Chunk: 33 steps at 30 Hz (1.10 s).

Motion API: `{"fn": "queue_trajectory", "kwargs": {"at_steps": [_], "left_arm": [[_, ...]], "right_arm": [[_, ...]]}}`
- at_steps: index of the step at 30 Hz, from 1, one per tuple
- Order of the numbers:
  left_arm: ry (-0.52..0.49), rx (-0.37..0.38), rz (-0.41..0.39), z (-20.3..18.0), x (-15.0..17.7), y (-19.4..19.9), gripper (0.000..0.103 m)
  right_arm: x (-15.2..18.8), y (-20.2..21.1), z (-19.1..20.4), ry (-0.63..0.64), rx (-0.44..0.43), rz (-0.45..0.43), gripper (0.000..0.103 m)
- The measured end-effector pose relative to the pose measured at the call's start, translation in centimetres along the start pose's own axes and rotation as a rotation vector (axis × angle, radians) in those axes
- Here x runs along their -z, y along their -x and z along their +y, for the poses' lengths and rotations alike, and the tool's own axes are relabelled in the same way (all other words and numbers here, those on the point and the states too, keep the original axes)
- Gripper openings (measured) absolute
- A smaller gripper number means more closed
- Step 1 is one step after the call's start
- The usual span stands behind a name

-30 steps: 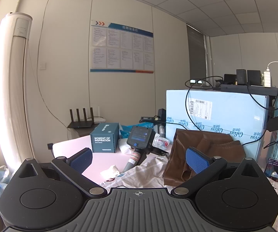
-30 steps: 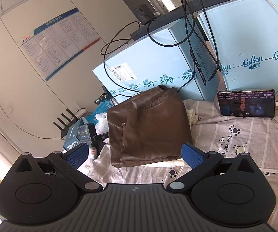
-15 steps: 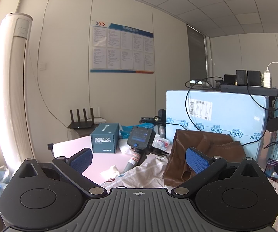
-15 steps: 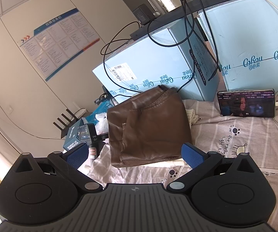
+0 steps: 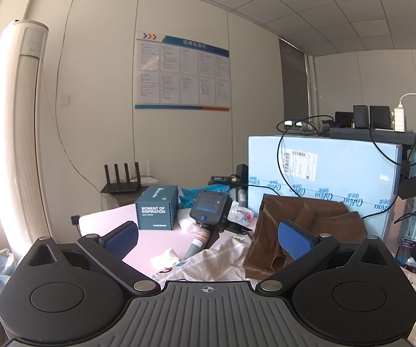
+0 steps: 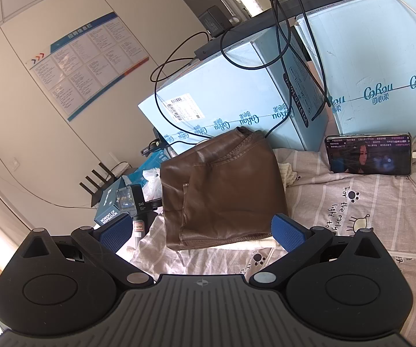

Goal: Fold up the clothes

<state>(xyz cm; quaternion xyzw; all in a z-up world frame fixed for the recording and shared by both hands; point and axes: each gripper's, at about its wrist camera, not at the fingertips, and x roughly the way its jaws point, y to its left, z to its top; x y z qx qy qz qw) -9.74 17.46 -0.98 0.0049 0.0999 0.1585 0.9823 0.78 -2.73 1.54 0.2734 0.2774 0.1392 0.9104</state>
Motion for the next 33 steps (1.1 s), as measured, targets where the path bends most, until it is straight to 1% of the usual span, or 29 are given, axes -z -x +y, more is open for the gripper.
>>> {"fn": "queue_trajectory", "kwargs": {"at_steps": [33], "left_arm": [[0.002,-0.003,0.000,-0.01,0.15,0.20,0.103]], "right_arm": [[0.09,0.12,0.00,0.000,0.002,-0.002,0.103]]}}
